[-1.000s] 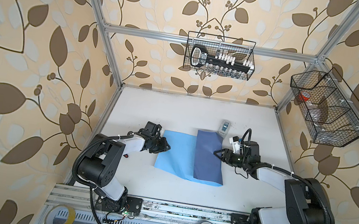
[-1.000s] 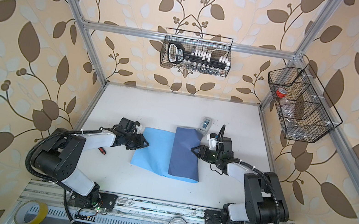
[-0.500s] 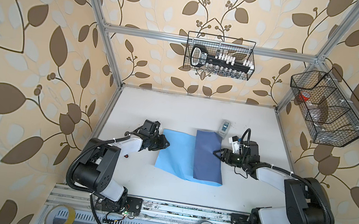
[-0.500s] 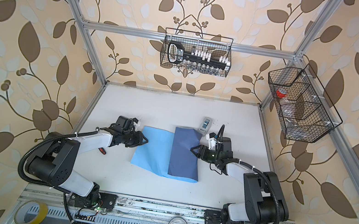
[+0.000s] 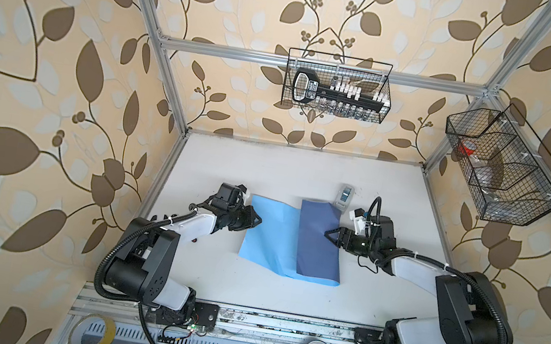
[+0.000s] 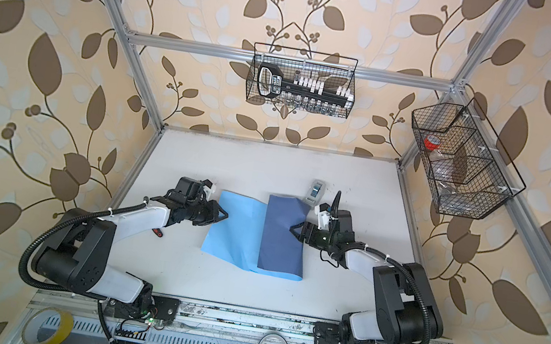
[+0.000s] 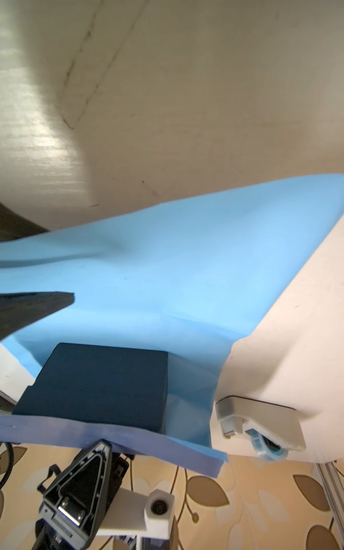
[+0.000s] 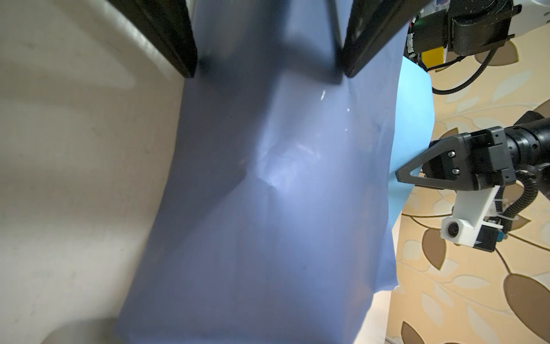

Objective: Wrap a gift box in wrapping paper
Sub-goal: Fold the wrapping paper for the gift box.

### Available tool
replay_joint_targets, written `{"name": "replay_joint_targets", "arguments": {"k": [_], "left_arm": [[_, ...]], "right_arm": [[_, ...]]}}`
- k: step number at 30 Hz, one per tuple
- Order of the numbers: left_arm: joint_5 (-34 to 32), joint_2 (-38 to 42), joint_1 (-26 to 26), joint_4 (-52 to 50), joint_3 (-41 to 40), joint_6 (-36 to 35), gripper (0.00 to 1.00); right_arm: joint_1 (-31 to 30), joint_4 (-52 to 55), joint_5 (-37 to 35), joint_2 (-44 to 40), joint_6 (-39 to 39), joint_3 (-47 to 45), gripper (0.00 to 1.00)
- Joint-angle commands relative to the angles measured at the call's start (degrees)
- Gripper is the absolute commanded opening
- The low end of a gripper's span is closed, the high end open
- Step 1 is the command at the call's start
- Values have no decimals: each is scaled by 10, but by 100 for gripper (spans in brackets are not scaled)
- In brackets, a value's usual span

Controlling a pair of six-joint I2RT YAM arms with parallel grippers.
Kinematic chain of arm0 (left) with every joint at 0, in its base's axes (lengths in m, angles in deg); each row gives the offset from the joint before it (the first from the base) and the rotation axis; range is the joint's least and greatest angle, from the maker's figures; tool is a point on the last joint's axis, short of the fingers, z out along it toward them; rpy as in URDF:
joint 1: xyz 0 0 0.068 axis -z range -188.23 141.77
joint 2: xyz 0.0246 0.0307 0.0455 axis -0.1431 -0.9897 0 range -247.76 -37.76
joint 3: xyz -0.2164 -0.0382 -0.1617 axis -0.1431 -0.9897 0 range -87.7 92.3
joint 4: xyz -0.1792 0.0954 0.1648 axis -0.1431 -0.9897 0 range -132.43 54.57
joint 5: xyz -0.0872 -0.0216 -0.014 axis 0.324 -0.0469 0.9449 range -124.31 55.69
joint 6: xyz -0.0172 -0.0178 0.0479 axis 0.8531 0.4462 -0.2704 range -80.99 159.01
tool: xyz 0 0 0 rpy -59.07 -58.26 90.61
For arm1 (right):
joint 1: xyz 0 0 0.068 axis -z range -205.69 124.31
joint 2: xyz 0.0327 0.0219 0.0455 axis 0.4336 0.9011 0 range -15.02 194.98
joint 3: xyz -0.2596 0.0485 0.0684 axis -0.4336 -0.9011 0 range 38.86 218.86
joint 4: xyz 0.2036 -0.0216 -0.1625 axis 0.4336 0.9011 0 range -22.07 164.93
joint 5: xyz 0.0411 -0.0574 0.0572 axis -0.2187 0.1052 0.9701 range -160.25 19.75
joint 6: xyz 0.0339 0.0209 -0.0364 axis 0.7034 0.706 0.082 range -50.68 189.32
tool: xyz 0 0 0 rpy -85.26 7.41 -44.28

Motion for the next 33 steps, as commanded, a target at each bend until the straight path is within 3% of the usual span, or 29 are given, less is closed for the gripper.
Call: {"name": "replay_joint_targets", "arguments": {"k": [1, 18, 33], "left_arm": [[31, 34, -5, 0, -14, 15, 25], [-27, 89, -5, -70, 19, 0, 22], [-8, 90, -4, -67, 21, 1, 18]], "right_arm": [[-27, 125, -108, 20, -24, -7, 80], [-30, 134, -117, 17, -26, -4, 80], [-33, 175, -168, -3, -37, 14, 92]]}}
